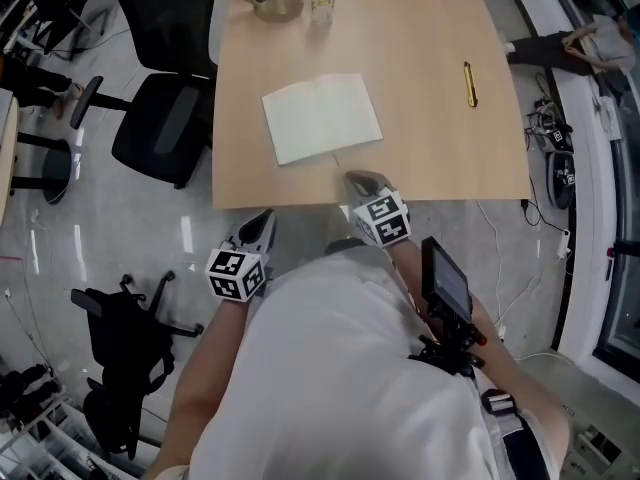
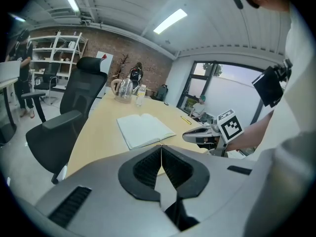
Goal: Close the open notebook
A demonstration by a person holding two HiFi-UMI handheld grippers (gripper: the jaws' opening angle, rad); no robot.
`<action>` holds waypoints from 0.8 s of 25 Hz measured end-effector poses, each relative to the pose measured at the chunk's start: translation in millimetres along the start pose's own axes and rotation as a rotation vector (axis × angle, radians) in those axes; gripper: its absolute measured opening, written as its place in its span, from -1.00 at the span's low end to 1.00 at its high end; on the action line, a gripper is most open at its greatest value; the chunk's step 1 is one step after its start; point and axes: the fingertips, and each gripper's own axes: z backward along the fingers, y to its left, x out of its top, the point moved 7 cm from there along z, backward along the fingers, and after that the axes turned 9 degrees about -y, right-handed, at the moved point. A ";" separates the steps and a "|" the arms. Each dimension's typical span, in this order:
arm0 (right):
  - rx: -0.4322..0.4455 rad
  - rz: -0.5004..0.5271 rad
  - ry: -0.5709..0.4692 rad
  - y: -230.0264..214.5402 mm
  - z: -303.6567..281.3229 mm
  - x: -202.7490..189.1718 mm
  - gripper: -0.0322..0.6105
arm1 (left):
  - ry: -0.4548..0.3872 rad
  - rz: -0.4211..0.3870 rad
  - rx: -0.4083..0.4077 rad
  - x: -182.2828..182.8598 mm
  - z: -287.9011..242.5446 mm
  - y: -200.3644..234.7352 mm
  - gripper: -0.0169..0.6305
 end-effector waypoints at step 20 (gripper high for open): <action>0.005 0.546 0.193 -65.3 -27.9 -13.5 -0.84 | -0.020 0.013 0.083 26.9 -49.7 -1.9 -0.92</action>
